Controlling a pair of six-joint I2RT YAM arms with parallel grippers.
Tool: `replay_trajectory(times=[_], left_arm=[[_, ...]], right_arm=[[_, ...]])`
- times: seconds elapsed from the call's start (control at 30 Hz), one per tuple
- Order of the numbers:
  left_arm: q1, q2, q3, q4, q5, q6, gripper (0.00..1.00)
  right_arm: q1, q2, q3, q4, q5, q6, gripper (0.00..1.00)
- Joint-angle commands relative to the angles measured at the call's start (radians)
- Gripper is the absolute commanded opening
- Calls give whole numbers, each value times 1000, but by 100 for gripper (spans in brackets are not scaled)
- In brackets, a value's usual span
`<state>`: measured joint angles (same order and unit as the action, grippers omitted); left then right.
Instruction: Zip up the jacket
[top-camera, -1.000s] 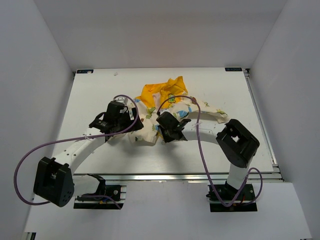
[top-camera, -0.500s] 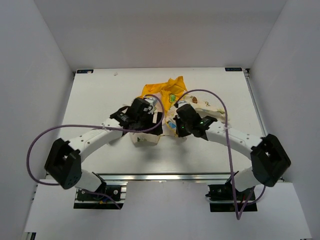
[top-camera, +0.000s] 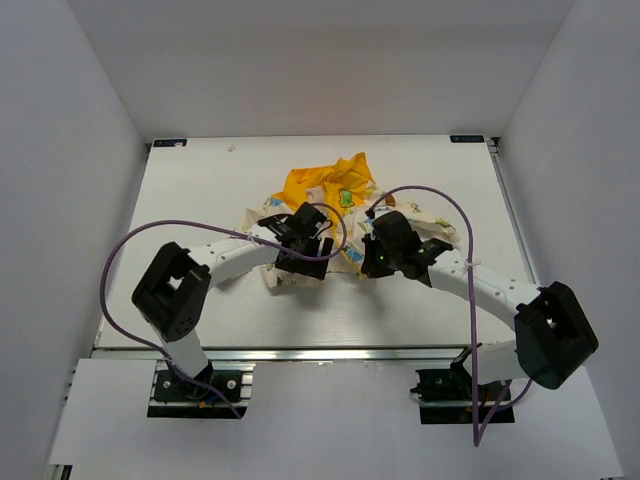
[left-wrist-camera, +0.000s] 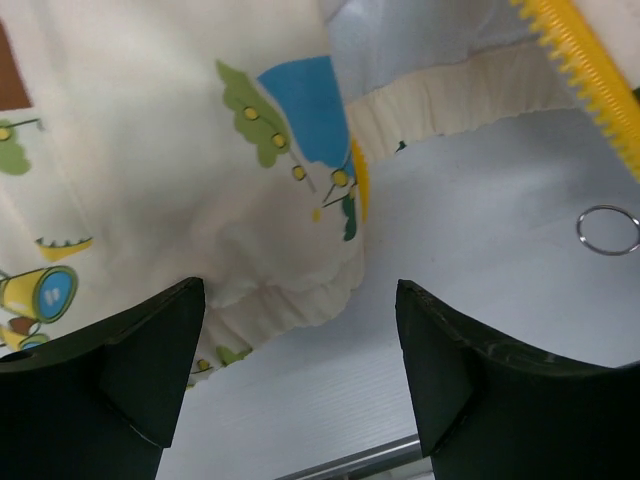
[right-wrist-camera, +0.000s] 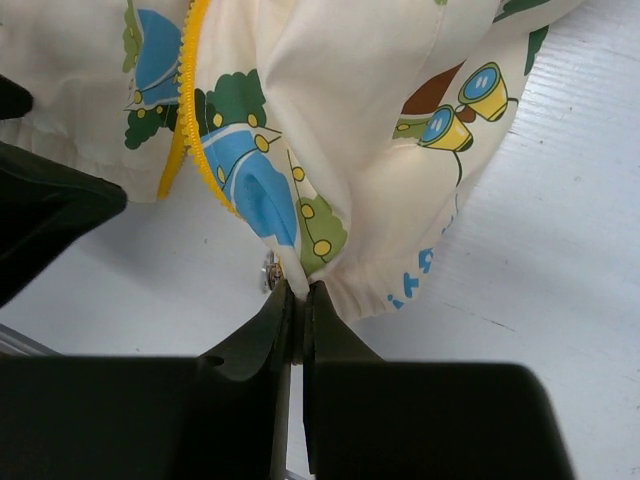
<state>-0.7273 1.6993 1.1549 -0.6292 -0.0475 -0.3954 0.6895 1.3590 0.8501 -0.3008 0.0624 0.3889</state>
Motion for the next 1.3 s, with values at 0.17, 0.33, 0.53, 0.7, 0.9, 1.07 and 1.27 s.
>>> replay_trajectory(times=[0.17,0.33,0.53,0.7,0.9,1.07,1.27], left_arm=[[-60,71,101,-84,-124,-107,86],[-75,83,98,-115,-186,-175,82],[-103,129,86,-96,-193,-217,71],[-106,160,88,-89,-195,-226,59],[-109,174,97,-95,-178,-244,61],[-109,120,91,-80,-161,-257,68],[-107,164,83,-67,-135,-273,68]], right_arm=[[-18,-3,-48,35,-9,36,0],[-22,-26,-71,52,13,62,0],[-27,-28,-74,49,14,74,0],[-27,-34,-92,52,37,90,0],[-27,-24,-95,46,48,93,0],[-25,-18,-97,46,42,96,0],[-25,-12,-98,45,45,96,0]])
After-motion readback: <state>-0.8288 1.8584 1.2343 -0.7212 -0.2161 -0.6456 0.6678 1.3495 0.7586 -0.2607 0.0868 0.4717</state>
